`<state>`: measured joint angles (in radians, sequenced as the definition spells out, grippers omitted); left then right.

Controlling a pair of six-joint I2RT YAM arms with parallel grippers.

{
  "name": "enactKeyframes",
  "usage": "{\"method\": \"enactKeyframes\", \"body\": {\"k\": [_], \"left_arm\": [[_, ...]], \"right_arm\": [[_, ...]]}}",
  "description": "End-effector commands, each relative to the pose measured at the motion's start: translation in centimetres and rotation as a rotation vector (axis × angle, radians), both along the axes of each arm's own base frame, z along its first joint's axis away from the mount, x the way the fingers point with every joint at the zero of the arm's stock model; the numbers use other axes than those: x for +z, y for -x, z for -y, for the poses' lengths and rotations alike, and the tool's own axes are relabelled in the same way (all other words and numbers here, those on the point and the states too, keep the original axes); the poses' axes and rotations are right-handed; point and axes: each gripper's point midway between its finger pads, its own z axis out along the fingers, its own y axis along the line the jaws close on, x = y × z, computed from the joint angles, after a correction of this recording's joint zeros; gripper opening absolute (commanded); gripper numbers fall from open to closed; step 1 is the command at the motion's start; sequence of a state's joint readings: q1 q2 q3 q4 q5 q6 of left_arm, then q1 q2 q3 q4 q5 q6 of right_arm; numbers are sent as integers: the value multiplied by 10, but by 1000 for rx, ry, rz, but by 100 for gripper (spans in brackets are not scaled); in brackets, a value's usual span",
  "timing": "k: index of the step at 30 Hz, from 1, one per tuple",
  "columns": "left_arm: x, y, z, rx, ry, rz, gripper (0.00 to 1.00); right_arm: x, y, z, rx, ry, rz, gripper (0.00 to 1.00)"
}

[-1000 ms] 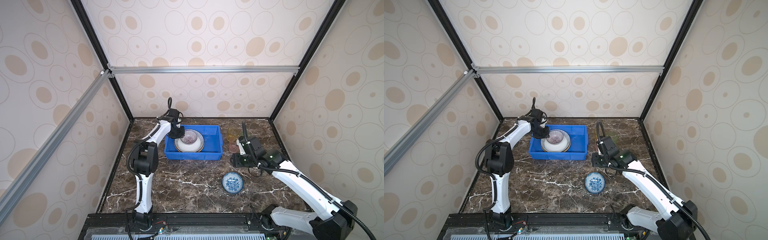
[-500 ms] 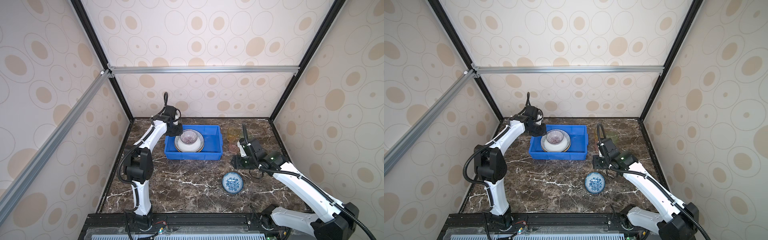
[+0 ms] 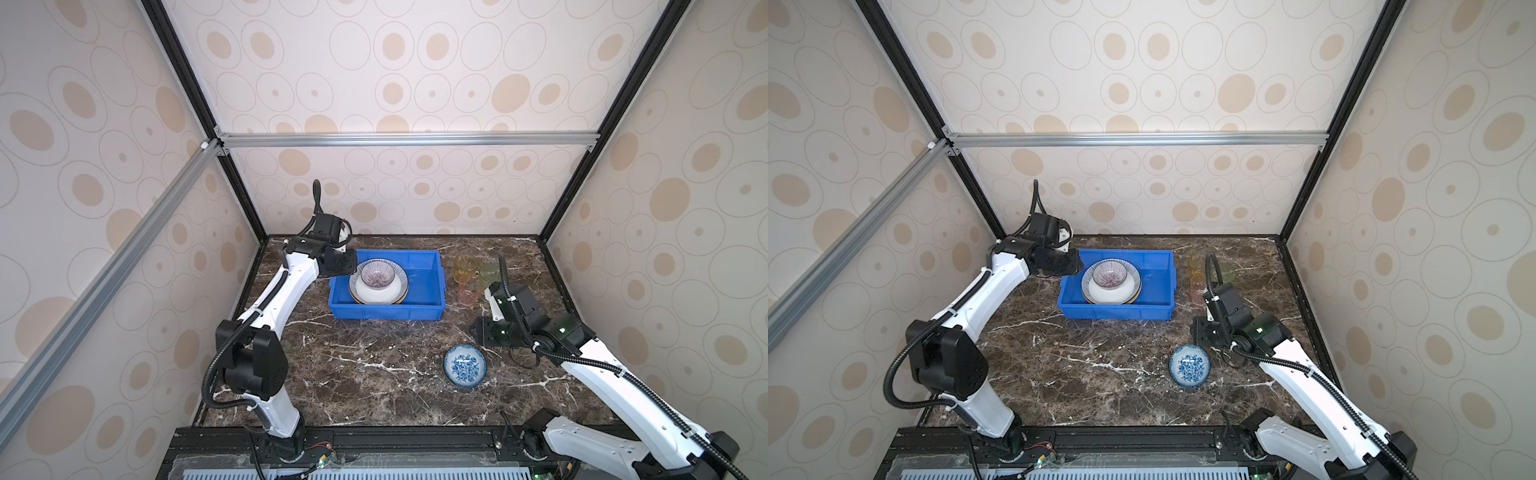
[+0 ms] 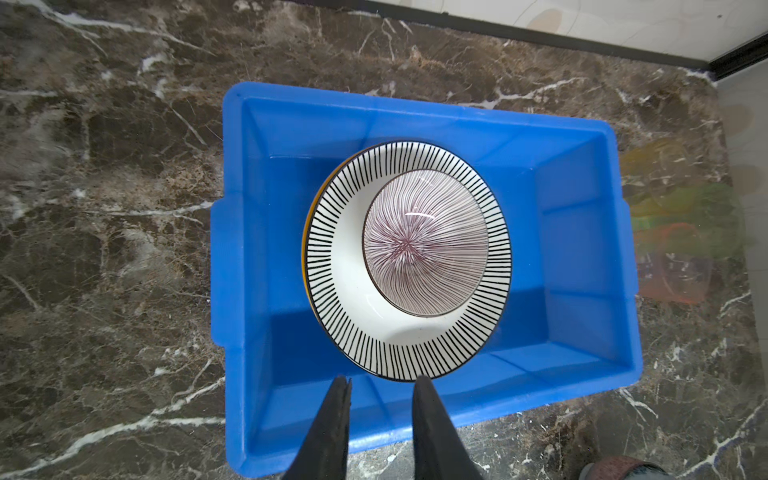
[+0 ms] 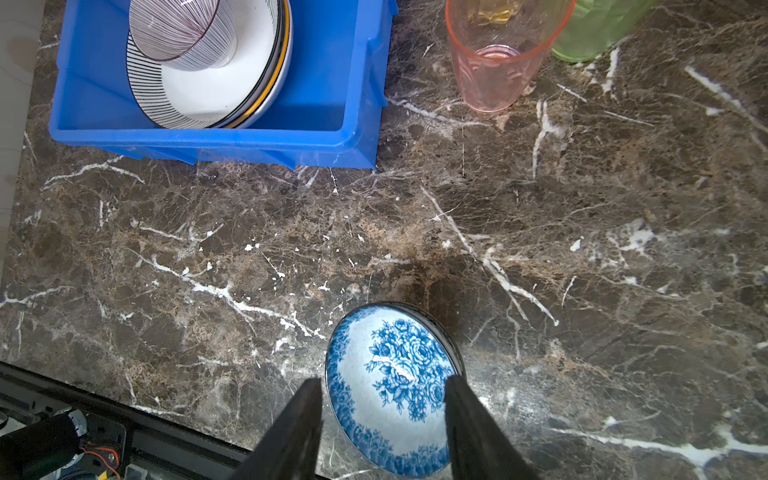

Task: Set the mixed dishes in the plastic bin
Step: 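Open the left gripper and raise it off the bowl while right gripper descends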

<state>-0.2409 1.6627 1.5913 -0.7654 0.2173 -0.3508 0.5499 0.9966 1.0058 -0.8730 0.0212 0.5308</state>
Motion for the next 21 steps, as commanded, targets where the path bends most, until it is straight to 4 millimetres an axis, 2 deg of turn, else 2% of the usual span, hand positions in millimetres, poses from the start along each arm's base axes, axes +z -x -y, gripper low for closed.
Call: {"method": "enactKeyframes", "body": {"k": [1, 4, 11, 21], "left_arm": [[19, 10, -1, -8, 29, 53, 28], [17, 21, -1, -18, 37, 49, 29], [-1, 55, 0, -59, 19, -3, 29], [1, 84, 19, -119, 43, 2, 30]], "right_arm": [[-4, 10, 4, -11, -1, -25, 51], [-3, 12, 5, -19, -10, -22, 51], [-4, 14, 3, -19, -23, -30, 51], [-16, 21, 6, -22, -12, -62, 50]]}}
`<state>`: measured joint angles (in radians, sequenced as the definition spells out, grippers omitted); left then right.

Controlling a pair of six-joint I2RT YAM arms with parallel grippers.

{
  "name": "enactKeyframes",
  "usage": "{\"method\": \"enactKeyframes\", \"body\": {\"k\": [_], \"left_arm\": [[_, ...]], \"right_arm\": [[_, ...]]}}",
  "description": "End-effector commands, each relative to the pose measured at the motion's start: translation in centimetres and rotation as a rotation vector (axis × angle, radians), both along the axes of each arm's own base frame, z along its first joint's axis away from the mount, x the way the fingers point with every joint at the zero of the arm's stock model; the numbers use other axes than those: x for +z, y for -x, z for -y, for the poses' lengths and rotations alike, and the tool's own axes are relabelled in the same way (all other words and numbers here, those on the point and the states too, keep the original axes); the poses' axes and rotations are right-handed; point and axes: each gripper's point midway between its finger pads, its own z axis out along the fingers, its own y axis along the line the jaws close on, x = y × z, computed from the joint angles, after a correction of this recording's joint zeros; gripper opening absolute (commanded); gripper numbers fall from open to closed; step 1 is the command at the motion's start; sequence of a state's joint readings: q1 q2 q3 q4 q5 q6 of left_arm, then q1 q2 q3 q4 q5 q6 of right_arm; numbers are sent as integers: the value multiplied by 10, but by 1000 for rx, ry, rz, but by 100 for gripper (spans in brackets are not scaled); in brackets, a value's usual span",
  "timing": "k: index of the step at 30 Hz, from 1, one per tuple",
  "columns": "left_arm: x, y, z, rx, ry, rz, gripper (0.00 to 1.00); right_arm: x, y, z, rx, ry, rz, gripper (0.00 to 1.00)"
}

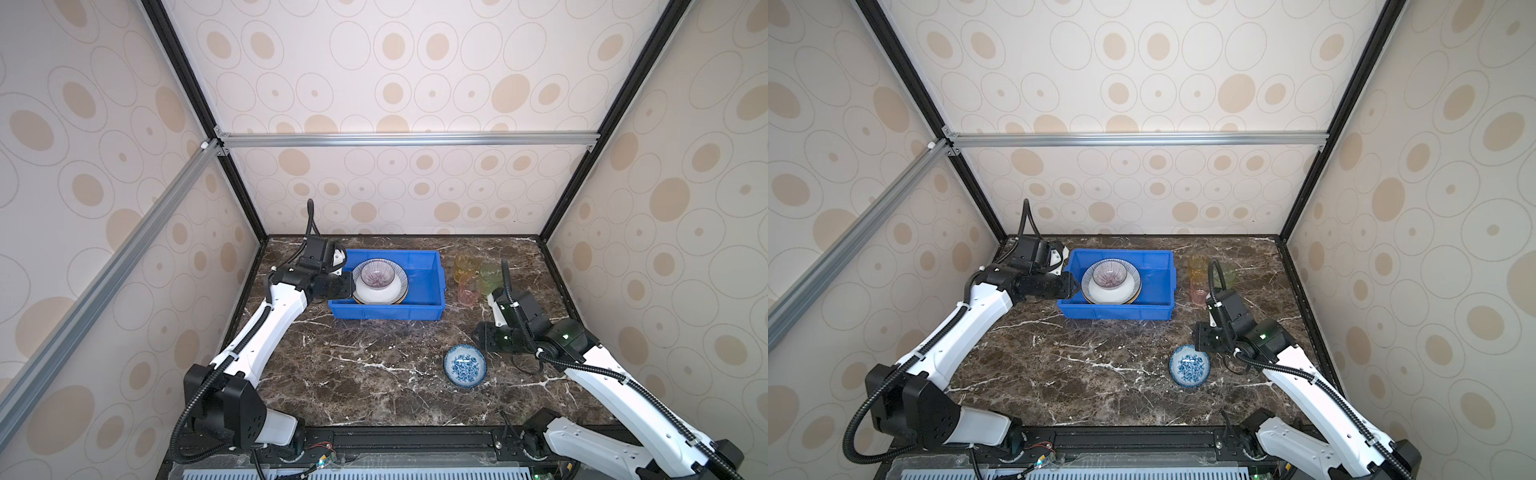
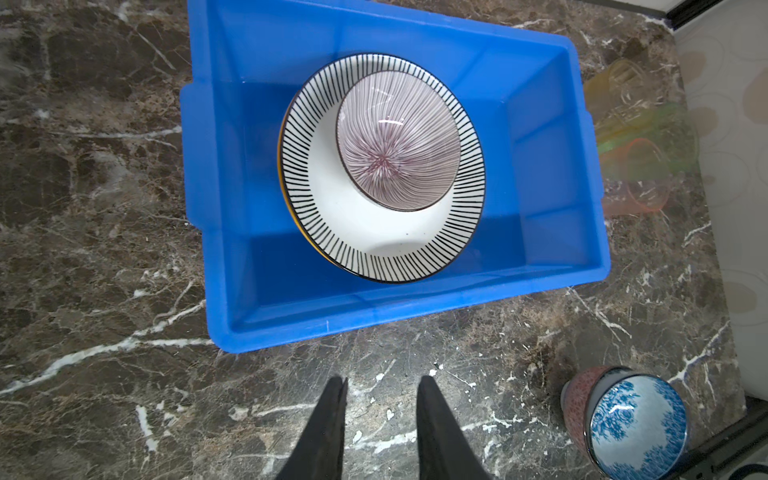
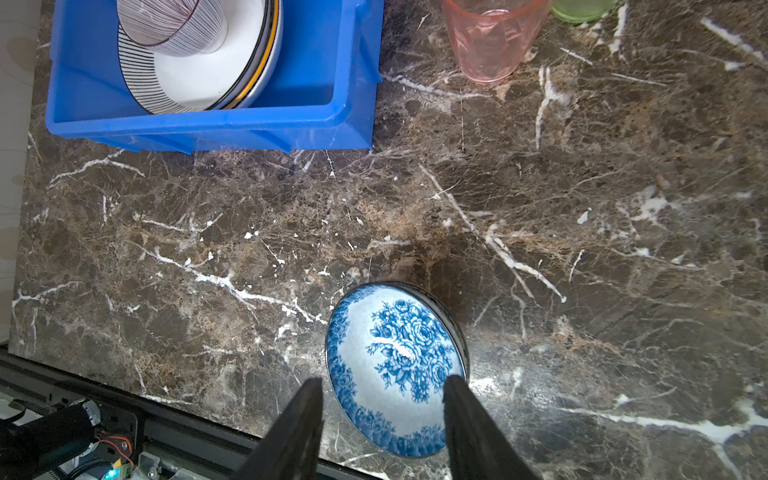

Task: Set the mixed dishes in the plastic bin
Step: 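Open the left gripper and raise it off the bowl while right gripper descends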

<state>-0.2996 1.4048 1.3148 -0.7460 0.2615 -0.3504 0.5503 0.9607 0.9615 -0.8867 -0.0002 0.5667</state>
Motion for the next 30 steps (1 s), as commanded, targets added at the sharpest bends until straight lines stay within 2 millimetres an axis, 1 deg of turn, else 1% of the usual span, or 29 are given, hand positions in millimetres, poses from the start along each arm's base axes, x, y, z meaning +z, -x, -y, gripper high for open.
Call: {"method": "enactKeyframes", "body": {"k": [1, 7, 16, 22, 30], "left_arm": [[7, 12, 10, -43, 10, 10, 30], [2, 22, 29, -97, 3, 1, 30], [-4, 32, 48, -141, 9, -6, 30], [-5, 41, 51, -155, 8, -10, 30], [-9, 51, 44, -137, -6, -21, 30]], "right_arm": [[-8, 10, 4, -9, 13, -27, 50], [-20, 15, 14, -34, 52, -50, 50], [-40, 18, 21, -51, 104, -98, 50], [-52, 19, 22, -48, 130, -126, 50], [-66, 19, 23, -35, 164, -154, 50]]}}
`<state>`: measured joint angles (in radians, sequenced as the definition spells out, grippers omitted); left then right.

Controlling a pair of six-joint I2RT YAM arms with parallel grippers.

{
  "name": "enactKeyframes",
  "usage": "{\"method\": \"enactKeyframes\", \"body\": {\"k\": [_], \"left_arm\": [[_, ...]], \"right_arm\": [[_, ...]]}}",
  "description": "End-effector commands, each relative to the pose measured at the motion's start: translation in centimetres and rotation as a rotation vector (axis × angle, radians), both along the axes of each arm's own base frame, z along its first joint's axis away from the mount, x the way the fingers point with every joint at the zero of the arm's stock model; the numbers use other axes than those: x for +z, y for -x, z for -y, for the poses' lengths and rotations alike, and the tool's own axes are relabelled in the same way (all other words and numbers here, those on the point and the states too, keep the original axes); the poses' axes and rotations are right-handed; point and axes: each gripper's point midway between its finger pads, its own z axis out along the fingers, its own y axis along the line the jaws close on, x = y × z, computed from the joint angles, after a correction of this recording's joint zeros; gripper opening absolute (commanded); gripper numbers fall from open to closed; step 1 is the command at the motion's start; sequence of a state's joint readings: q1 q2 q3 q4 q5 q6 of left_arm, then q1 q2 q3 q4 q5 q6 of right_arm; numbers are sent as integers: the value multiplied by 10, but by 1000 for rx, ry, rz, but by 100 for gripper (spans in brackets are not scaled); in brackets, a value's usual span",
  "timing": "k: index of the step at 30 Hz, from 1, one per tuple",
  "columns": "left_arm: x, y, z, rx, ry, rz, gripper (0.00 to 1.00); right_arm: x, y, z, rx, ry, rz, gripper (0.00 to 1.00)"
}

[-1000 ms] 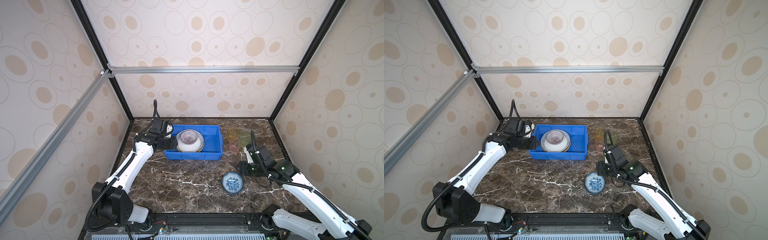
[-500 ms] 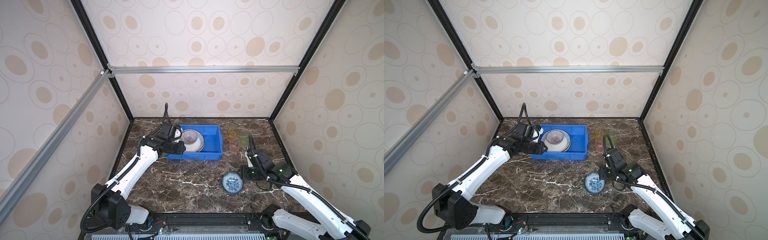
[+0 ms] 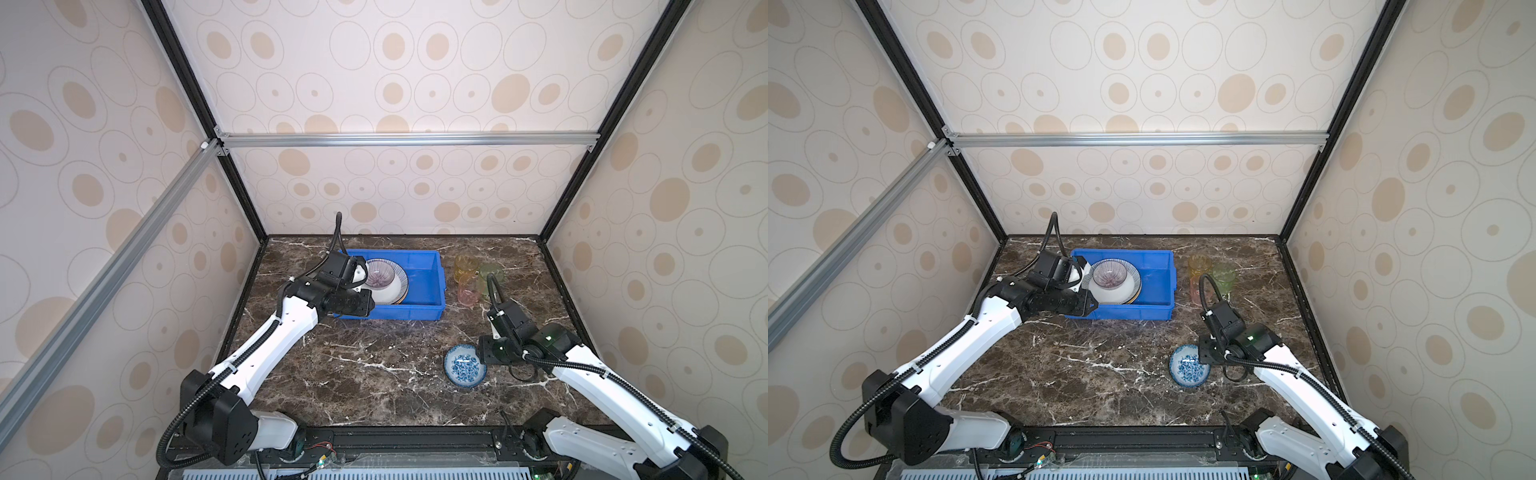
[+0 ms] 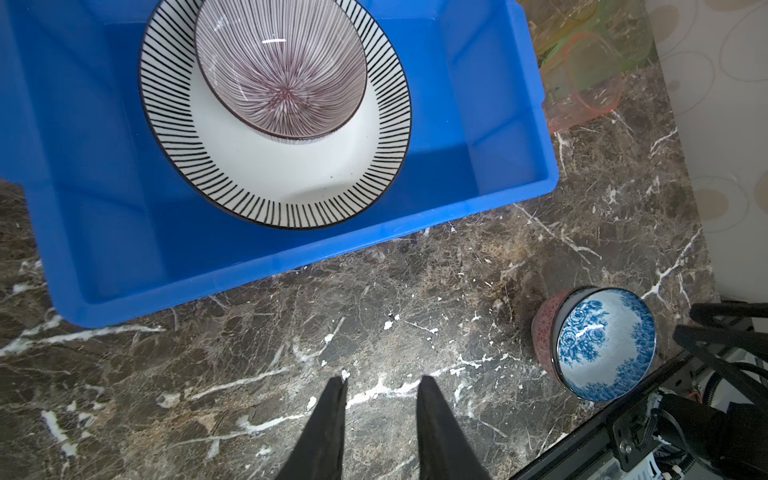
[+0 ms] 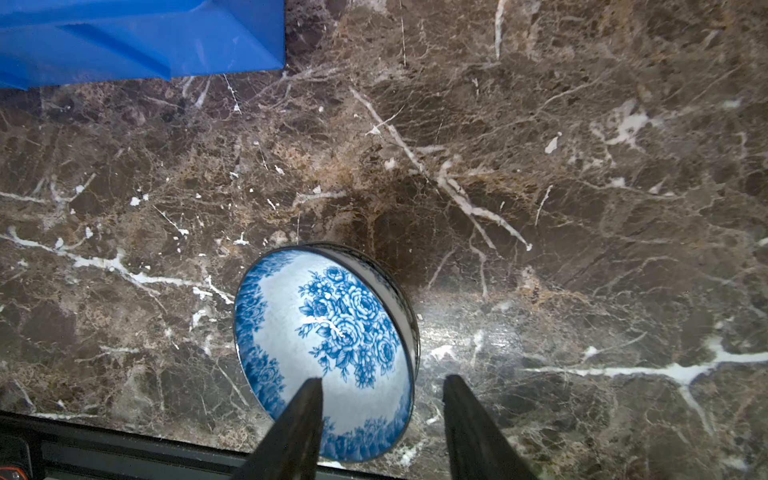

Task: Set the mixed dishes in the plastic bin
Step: 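Open the left gripper and raise it off the bowl while right gripper descends, then close the right gripper on the blue floral bowl rim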

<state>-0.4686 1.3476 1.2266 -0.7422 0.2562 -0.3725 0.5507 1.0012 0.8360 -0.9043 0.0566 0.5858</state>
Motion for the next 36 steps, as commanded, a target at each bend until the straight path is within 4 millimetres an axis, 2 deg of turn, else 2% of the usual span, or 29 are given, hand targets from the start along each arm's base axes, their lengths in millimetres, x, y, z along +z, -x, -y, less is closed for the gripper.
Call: {"method": "enactKeyframes", "body": {"k": [1, 19, 36], "left_arm": [[6, 6, -3, 12, 1, 11, 30], [-8, 4, 0, 14, -24, -24, 31], [-11, 0, 1, 17, -42, -29, 31]], "right_arm": [[-11, 4, 2, 11, 34, -27, 50], [-39, -1, 2, 31, 105, -99, 49], [-50, -3, 3, 32, 130, -120, 41]]}}
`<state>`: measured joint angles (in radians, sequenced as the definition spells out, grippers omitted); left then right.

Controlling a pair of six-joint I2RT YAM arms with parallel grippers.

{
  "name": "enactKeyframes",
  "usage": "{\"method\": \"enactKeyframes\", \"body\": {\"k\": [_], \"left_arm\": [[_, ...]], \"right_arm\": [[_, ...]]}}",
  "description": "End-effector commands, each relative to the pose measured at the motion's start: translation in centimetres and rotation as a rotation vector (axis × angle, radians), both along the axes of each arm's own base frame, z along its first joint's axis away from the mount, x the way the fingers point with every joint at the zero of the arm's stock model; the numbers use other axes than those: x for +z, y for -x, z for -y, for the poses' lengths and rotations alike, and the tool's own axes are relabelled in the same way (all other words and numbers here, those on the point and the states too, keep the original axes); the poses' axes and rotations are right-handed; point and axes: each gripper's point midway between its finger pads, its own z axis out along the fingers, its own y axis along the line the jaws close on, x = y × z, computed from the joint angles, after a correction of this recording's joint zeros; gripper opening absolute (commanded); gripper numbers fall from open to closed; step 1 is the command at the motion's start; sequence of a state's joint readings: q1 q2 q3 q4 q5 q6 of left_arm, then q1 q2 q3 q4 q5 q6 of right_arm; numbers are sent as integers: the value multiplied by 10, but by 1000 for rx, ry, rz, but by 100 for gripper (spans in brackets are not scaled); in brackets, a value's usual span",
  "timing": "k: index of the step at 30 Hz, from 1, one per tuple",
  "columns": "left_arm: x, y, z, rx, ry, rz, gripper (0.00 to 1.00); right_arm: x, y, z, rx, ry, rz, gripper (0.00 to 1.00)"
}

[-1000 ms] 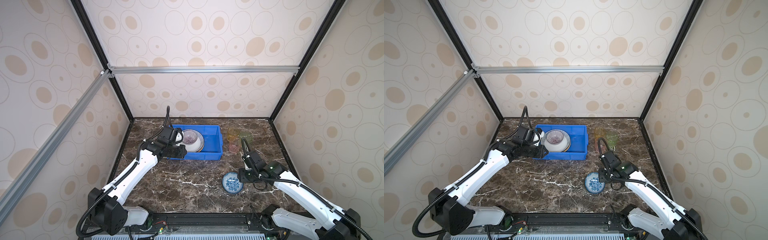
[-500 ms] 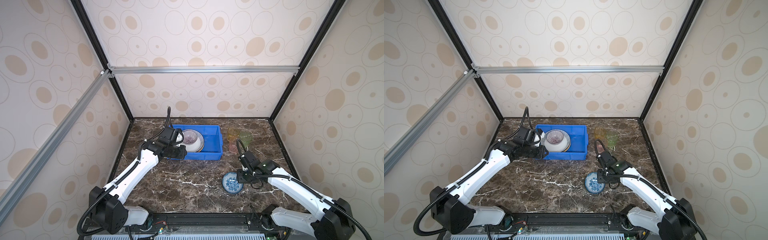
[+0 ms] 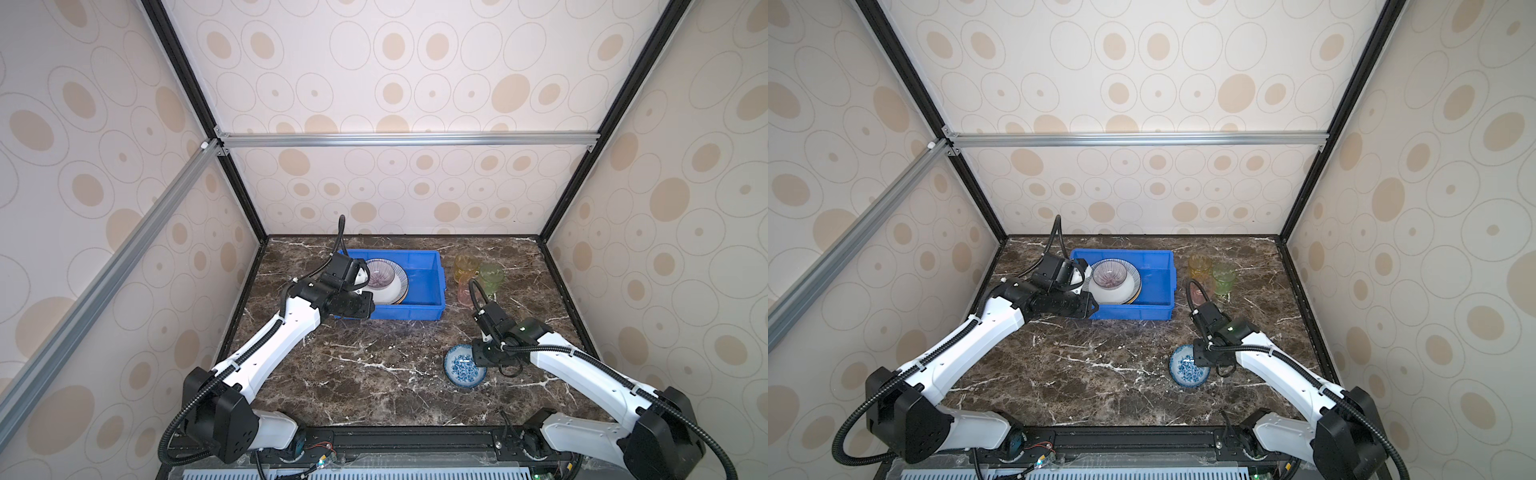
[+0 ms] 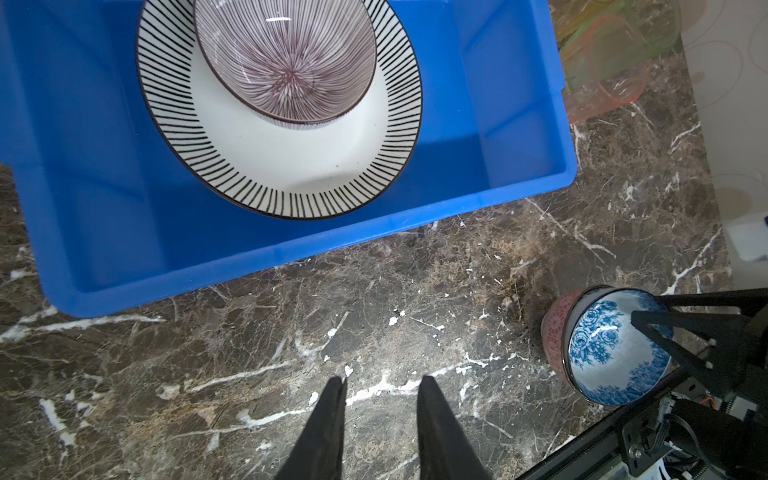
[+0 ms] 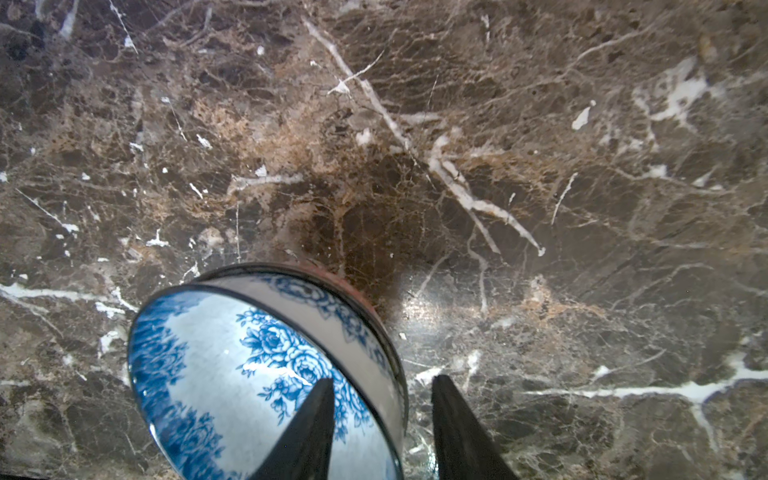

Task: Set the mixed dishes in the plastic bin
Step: 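Close the right gripper on the blue floral bowl rim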

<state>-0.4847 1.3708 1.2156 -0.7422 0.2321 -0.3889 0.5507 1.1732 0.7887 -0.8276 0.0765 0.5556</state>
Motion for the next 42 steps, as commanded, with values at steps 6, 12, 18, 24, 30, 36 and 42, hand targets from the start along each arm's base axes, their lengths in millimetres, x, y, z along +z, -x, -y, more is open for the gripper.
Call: {"method": "enactKeyframes", "body": {"k": [6, 12, 18, 24, 30, 36, 42], "left_arm": [[3, -2, -1, 10, -23, 2, 30], [3, -2, -1, 10, -25, -1, 30], [2, -3, 0, 8, -26, -2, 30], [-2, 0, -1, 5, -28, -8, 31], [-3, 1, -2, 5, -30, -6, 31], [-4, 4, -3, 7, -30, -5, 31], [-2, 5, -4, 9, -28, 2, 31]], "right_arm": [[-4, 2, 1, 18, 30, -10, 31], [-5, 1, 0, 23, 27, -17, 26], [-4, 2, 0, 24, 29, -17, 19], [-4, 4, 2, 23, 27, -18, 10], [0, 5, -1, 26, 7, -16, 1], [4, 5, -5, 31, -21, -6, 0], [13, 2, -12, 39, -63, 23, 0]]}}
